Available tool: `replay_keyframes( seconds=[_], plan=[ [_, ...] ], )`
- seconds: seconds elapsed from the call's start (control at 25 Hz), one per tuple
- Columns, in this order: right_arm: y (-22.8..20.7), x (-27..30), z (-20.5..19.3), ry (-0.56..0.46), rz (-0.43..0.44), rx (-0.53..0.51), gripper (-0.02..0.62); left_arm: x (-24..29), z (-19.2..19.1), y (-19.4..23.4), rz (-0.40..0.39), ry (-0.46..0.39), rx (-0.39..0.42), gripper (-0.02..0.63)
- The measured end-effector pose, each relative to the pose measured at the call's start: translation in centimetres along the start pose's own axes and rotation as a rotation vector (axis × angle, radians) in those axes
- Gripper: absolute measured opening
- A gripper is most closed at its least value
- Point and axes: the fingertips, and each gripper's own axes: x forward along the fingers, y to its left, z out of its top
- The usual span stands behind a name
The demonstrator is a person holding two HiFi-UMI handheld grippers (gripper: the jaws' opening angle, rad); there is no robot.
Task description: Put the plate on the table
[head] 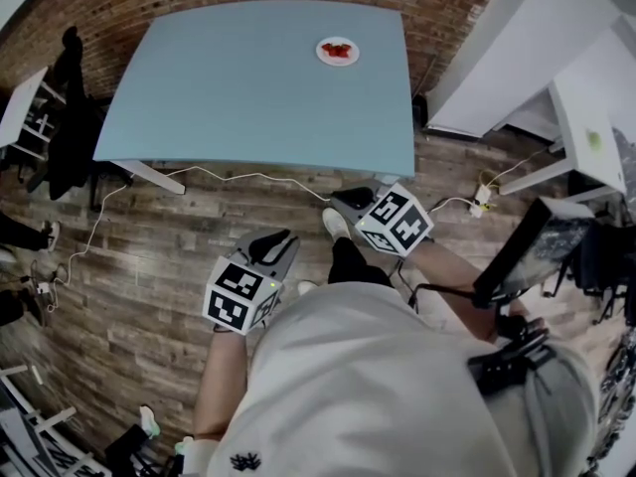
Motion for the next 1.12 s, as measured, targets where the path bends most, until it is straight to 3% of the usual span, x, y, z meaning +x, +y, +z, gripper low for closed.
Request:
replay_keyframes(
  seconds=[0.68,1.12],
  plan=[
    [2.7,0.4,0.9,0.022,0.061,-0.092,0.008,-1.6,-1.4,0.1,0.052,-0.014,-0.056,0.066],
    [2.5,0.5,0.6,0.029,0.053,-0.095,0.008,-1.1,-1.1,0.1,0.039,-0.02,-0.042,0.066]
  ],
)
